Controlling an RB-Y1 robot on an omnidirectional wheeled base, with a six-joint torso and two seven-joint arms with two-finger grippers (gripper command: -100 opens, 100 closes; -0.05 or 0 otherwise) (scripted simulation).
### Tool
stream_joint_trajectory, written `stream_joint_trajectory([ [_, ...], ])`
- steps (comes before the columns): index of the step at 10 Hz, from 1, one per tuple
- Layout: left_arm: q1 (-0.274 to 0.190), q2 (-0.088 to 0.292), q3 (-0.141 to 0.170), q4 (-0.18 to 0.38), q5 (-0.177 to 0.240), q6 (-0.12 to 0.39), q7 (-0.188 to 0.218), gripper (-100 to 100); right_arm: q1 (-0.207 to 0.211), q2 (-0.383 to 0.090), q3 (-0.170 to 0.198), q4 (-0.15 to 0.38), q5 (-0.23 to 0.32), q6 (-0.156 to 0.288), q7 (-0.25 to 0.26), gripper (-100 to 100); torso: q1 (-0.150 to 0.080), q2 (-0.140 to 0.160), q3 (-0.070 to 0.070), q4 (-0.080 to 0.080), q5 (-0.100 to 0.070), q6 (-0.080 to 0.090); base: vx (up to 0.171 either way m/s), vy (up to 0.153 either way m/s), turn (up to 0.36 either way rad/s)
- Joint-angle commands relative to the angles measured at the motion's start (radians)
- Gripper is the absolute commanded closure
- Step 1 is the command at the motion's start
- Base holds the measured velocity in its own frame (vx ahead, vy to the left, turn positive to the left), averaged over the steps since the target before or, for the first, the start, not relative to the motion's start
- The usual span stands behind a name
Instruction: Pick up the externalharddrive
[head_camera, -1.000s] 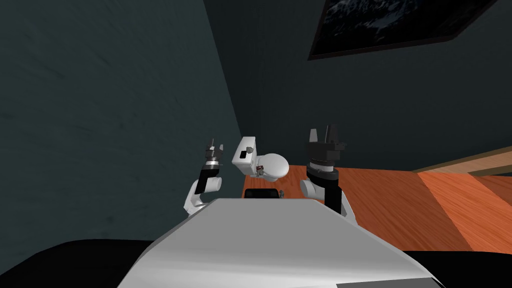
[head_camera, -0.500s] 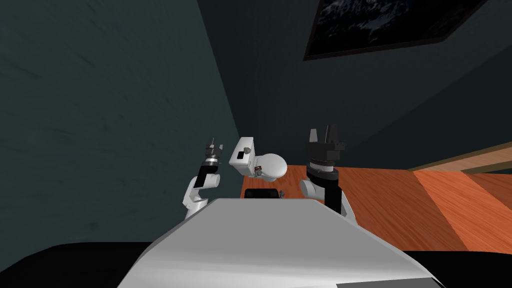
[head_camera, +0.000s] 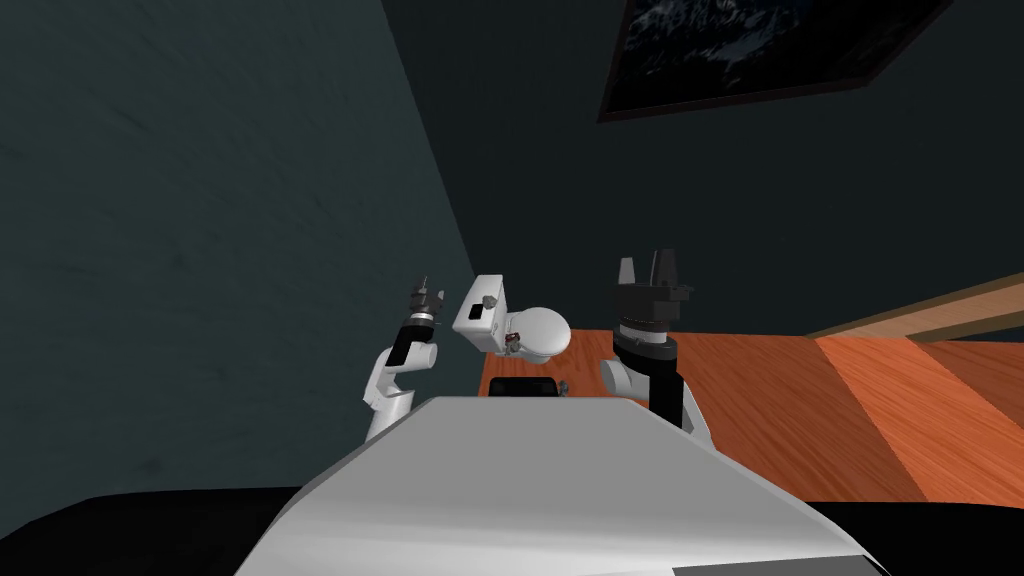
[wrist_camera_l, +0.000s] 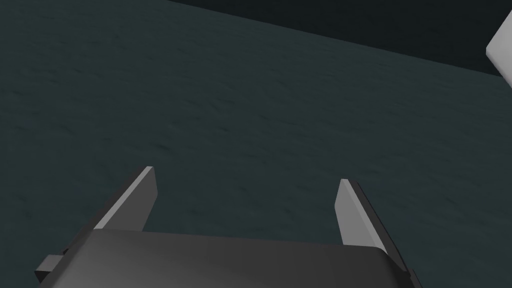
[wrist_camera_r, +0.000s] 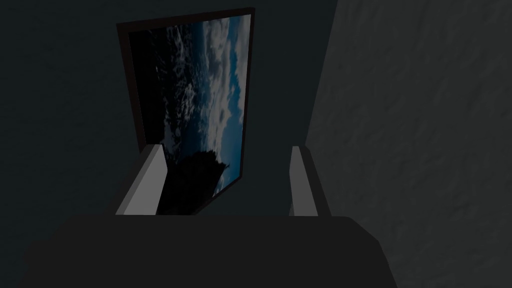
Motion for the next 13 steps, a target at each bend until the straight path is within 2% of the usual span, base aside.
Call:
stream_joint_trajectory([
  [1,-0.036,0.016,0.027,0.027,0.008,0.05,0.03,-100,0.0,0.0,0.0,0.0,0.0,0.0,0.0,0,0.0,0.0,0.0,0.0,0.0,0.0,0.001,-0.058,-0.04],
  [3,-0.036,0.016,0.027,0.027,0.008,0.092,0.03,-100,0.0,0.0,0.0,0.0,0.0,0.0,0.0,0,-0.001,0.0,0.0,0.0,0.0,0.0,0.009,-0.038,-0.012],
  [4,-0.065,0.027,0.049,0.044,0.015,0.123,0.056,-100,0.0,0.0,0.0,0.0,0.0,0.0,0.0,0,0.001,0.0,0.0,0.0,0.0,0.0,0.019,-0.043,-0.059],
  [6,-0.065,0.027,0.049,0.044,0.015,0.167,0.056,-100,0.0,0.0,0.0,0.0,0.0,0.0,0.0,0,0.0,0.0,0.0,0.0,0.0,0.0,0.009,-0.037,-0.013],
  [7,-0.094,0.038,0.073,0.063,0.022,0.202,0.083,-100,0.0,0.0,0.0,0.0,0.0,0.0,0.0,0,0.001,0.0,0.0,0.0,0.0,0.0,0.013,-0.046,-0.055],
  [9,-0.094,0.038,0.073,0.063,0.022,0.243,0.083,-100,0.0,0.0,0.0,0.0,0.0,0.0,0.0,0,0.0,0.0,0.0,0.0,0.0,0.0,0.007,-0.033,-0.017],
  [10,-0.124,0.049,0.097,0.083,0.03,0.278,0.11,-100,0.0,0.0,0.0,0.0,0.0,0.0,0.0,0,0.001,0.0,0.0,0.0,0.0,0.0,0.006,-0.042,-0.065],
  [12,-0.124,0.049,0.097,0.083,0.03,0.321,0.11,-100,0.0,0.0,0.0,0.0,0.0,0.0,0.0,0,0.0,0.0,0.0,0.0,0.0,0.0,0.011,-0.034,-0.017],
  [13,-0.154,0.061,0.121,0.105,0.038,0.353,0.137,-100,0.0,0.0,0.0,0.0,0.0,0.0,0.0,0,0.001,0.0,0.0,0.0,0.0,0.0,0.01,-0.038,-0.076],
])
